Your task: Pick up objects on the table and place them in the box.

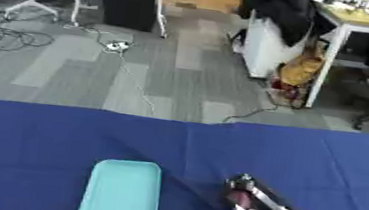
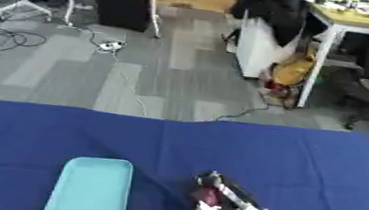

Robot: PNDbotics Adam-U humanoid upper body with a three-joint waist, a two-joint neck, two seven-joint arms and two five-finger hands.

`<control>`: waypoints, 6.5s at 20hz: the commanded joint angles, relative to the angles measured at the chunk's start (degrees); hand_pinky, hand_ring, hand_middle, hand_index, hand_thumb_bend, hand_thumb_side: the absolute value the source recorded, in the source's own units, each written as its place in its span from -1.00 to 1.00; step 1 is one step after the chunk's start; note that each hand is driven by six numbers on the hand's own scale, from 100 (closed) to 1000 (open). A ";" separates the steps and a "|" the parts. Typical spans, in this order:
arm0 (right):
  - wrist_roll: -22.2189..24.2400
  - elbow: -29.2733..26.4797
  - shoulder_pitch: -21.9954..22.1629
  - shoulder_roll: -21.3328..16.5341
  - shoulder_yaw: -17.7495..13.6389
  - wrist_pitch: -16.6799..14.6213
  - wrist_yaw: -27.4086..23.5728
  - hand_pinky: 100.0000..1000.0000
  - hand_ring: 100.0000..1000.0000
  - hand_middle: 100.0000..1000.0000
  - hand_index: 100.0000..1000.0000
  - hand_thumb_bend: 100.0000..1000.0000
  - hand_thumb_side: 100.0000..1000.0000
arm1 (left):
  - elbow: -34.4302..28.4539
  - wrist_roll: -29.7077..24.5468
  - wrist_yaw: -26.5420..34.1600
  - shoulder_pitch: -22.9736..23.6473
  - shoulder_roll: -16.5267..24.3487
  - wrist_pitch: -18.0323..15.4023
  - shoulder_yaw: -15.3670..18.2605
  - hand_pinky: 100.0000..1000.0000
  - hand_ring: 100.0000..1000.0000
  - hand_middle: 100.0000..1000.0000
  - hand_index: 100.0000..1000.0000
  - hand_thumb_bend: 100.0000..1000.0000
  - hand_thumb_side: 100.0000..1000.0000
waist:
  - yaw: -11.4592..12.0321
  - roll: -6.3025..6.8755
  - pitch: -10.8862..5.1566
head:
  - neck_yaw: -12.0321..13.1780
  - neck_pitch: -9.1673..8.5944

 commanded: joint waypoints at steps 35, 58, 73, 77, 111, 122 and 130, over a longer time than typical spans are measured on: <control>2.53 -20.96 -9.53 -6.77 4.83 -11.14 -1.55 -1.00 -1.00 -1.00 -0.38 -1.00 0.49 | -0.84 -0.44 0.44 -1.71 1.22 -0.09 0.11 -0.20 -0.11 0.15 0.41 -0.29 0.59 | 1.56 -1.00 -1.16 | 1.01 -0.06; 7.68 -16.50 -15.28 -0.38 7.29 -11.14 0.01 -1.00 -1.00 -1.00 -0.38 -1.00 0.50 | -0.84 -0.17 1.03 -4.19 -1.09 -0.71 0.57 -0.19 -0.10 0.15 0.41 -0.31 0.60 | 3.61 -0.20 0.67 | 4.20 -4.68; 9.95 -15.86 -16.35 1.88 8.11 -11.14 -0.97 -1.00 -1.00 -1.00 -0.36 -1.00 0.49 | -0.84 -0.05 1.41 -6.15 -2.13 -0.98 0.77 -0.18 -0.10 0.16 0.41 -0.32 0.60 | 5.08 -0.85 1.26 | 0.77 -2.06; 10.47 -15.51 -16.55 2.51 8.35 -11.14 -1.18 -1.00 -1.00 -1.00 -0.36 -1.00 0.50 | -0.84 -0.05 1.54 -6.52 -2.40 -0.99 0.78 -0.18 -0.10 0.16 0.41 -0.32 0.60 | 5.38 -0.85 1.38 | 0.13 -1.67; 7.81 -14.83 -17.13 4.55 9.30 -11.14 3.75 -1.00 -1.00 -1.00 -0.34 -0.97 0.56 | -0.84 -0.81 3.08 -11.74 -5.77 -0.77 0.61 -0.15 -0.08 0.17 0.41 -0.34 0.62 | 9.70 -2.45 2.93 | -2.76 -2.43; 4.38 -19.98 -16.74 3.35 8.88 -11.14 13.02 -1.00 -0.27 -0.04 0.10 -0.42 0.83 | -0.84 -0.94 3.15 -11.91 -5.84 -0.99 0.63 -0.16 -0.08 0.17 0.41 -0.34 0.62 | 9.73 -2.53 3.26 | -3.49 -5.39; 1.60 -21.09 -15.60 2.36 10.13 -11.14 21.82 -0.19 0.29 0.45 0.45 -0.18 1.00 | -0.84 -0.94 3.12 -11.68 -5.75 -1.03 0.63 -0.16 -0.08 0.17 0.41 -0.34 0.62 | 9.48 -2.31 3.30 | -3.67 -7.23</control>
